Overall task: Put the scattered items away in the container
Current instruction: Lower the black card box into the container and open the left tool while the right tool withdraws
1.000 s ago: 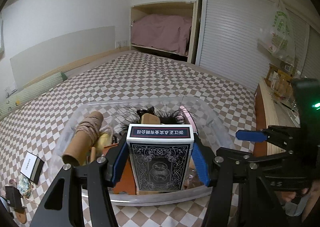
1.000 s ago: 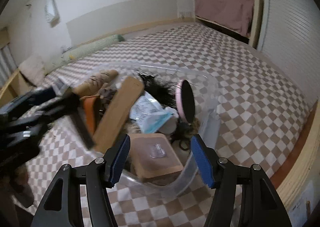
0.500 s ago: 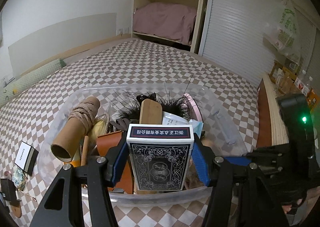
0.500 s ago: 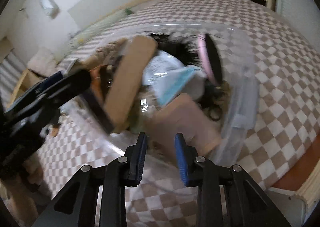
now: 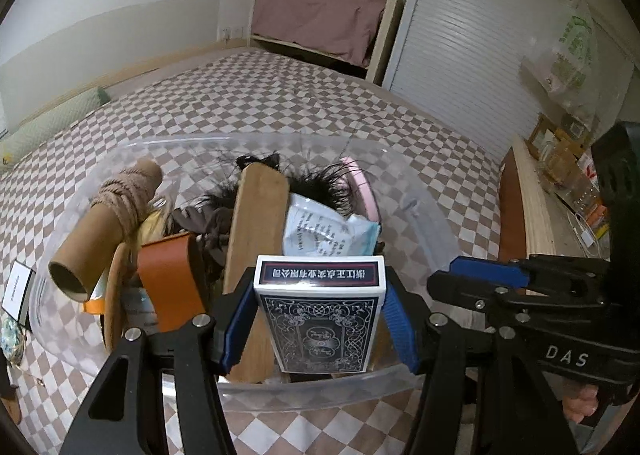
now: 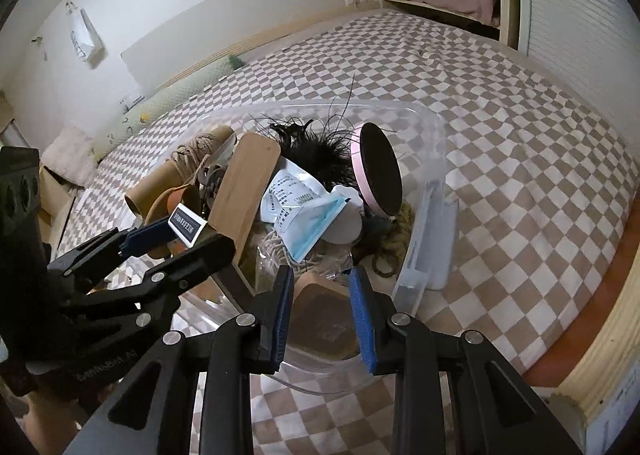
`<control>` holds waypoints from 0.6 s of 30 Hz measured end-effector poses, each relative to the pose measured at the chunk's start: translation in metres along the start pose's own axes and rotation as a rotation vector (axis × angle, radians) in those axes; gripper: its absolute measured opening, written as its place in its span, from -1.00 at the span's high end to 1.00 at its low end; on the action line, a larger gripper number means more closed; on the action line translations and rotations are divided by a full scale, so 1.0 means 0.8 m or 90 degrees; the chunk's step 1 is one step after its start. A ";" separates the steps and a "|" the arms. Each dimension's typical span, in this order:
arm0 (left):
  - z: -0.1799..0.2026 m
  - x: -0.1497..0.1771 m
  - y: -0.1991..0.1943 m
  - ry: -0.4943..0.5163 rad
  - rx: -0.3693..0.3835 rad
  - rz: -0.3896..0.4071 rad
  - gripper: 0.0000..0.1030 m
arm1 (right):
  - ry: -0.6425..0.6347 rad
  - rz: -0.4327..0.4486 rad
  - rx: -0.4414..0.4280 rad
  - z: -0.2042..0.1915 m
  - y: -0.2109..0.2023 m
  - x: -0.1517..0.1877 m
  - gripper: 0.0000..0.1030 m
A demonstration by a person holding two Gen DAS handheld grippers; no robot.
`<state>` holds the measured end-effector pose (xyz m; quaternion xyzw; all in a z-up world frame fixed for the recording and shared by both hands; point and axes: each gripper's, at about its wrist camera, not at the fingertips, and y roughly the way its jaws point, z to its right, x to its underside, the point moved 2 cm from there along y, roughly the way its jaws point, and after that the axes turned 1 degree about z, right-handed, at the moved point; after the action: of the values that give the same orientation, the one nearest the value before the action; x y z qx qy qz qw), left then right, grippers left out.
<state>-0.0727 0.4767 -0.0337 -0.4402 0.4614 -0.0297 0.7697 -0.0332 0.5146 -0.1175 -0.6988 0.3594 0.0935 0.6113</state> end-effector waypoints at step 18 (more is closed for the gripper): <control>-0.031 0.001 -0.043 0.022 -0.097 0.052 -0.17 | 0.016 0.043 -0.029 -0.004 -0.012 -0.030 0.43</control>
<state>-0.0784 0.4389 -0.0142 -0.4777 0.4929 0.0297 0.7266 -0.0458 0.5205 -0.0958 -0.7010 0.3885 0.1131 0.5872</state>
